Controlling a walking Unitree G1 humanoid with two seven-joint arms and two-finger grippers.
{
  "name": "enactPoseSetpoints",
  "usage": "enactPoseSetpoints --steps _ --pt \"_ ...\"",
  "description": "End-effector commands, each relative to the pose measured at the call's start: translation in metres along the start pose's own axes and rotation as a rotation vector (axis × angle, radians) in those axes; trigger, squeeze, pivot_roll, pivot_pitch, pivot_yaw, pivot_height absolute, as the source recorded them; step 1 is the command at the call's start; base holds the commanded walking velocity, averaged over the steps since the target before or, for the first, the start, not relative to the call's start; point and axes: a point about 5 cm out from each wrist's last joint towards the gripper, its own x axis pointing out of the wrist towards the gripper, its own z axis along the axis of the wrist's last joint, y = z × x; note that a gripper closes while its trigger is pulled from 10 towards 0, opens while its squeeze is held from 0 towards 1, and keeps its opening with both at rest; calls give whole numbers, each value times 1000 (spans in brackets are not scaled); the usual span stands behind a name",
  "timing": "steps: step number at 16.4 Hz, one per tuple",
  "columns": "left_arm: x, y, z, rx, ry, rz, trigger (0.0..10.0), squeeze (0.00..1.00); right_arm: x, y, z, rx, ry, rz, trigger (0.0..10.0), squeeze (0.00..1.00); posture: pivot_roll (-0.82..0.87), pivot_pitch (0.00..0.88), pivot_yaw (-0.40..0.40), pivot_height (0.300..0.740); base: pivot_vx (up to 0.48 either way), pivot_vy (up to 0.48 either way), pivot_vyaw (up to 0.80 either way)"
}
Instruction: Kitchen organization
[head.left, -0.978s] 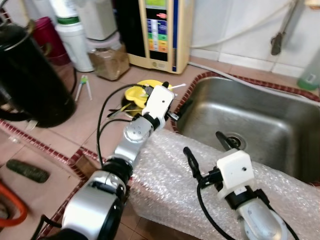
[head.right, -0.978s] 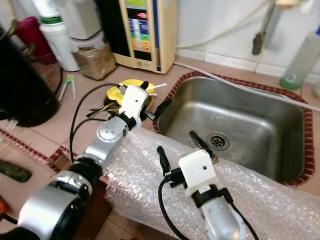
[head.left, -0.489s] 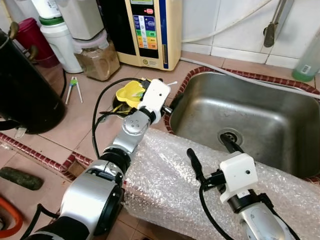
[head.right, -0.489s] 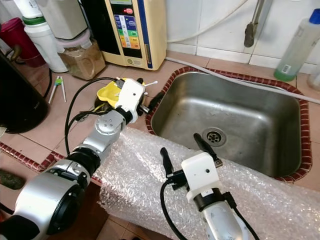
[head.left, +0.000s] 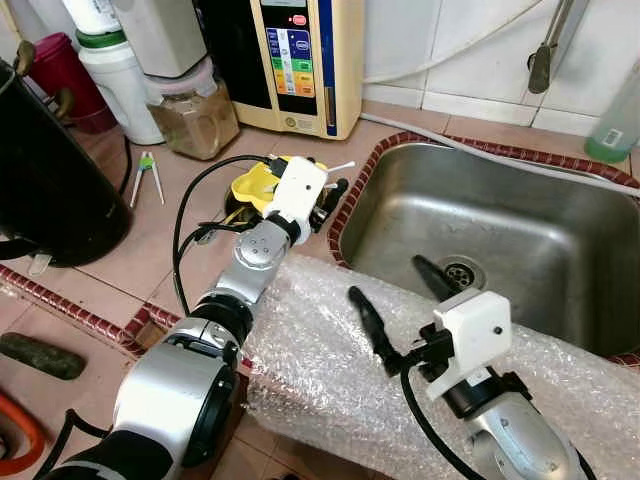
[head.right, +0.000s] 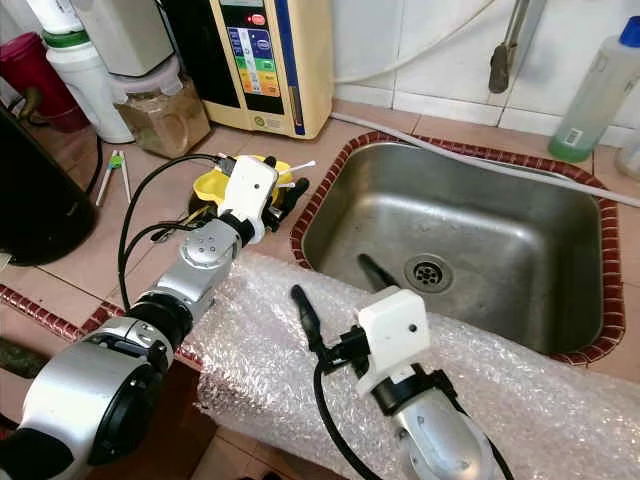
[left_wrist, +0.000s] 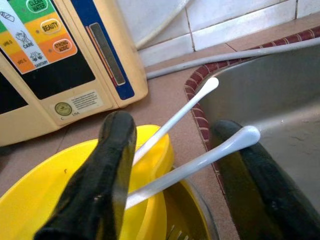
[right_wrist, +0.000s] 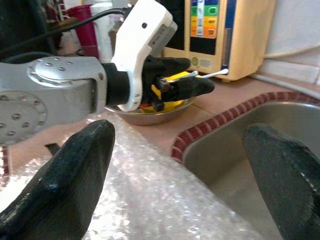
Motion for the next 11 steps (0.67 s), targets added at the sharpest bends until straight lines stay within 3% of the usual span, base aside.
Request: enactPoseSetpoints --steps 1,11 --pt "-4 8 -4 -7 8 27 0 0 -1 1 6 23 -23 17 10000 0 -255 144 108 740 0 0 0" --pt "-6 18 4 -13 -83 98 0 0 2 -2 6 53 -28 10 10000 0 -239 135 115 740 0 0 0"
